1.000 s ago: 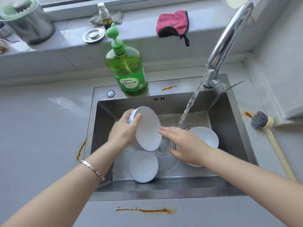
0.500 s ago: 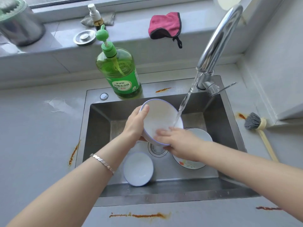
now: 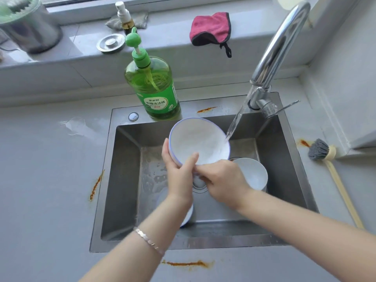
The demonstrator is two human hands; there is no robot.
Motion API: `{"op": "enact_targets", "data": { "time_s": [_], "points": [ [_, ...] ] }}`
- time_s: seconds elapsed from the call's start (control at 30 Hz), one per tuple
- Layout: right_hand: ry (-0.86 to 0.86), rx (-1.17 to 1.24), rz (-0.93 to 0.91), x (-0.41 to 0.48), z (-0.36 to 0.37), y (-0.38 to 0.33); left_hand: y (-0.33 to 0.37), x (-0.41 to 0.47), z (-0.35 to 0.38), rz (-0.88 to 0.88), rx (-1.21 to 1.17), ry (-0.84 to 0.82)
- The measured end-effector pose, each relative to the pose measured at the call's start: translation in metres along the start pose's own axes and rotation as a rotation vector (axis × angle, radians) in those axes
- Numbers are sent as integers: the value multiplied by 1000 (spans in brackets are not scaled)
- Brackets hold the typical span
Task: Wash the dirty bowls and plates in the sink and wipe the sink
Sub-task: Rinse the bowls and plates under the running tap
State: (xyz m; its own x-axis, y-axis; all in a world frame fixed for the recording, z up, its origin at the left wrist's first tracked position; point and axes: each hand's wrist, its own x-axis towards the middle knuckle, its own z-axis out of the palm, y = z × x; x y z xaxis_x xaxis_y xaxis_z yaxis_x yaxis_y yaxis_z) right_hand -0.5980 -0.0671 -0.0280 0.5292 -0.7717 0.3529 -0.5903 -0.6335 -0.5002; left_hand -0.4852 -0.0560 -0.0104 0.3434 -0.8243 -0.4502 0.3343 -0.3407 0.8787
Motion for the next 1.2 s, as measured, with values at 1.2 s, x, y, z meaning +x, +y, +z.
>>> {"op": "enact_targets", "data": {
  "time_s": [1.2],
  "points": [
    [419, 1653, 1309, 5, -11, 15, -12, 13, 5, 223, 818, -336]
  ]
}}
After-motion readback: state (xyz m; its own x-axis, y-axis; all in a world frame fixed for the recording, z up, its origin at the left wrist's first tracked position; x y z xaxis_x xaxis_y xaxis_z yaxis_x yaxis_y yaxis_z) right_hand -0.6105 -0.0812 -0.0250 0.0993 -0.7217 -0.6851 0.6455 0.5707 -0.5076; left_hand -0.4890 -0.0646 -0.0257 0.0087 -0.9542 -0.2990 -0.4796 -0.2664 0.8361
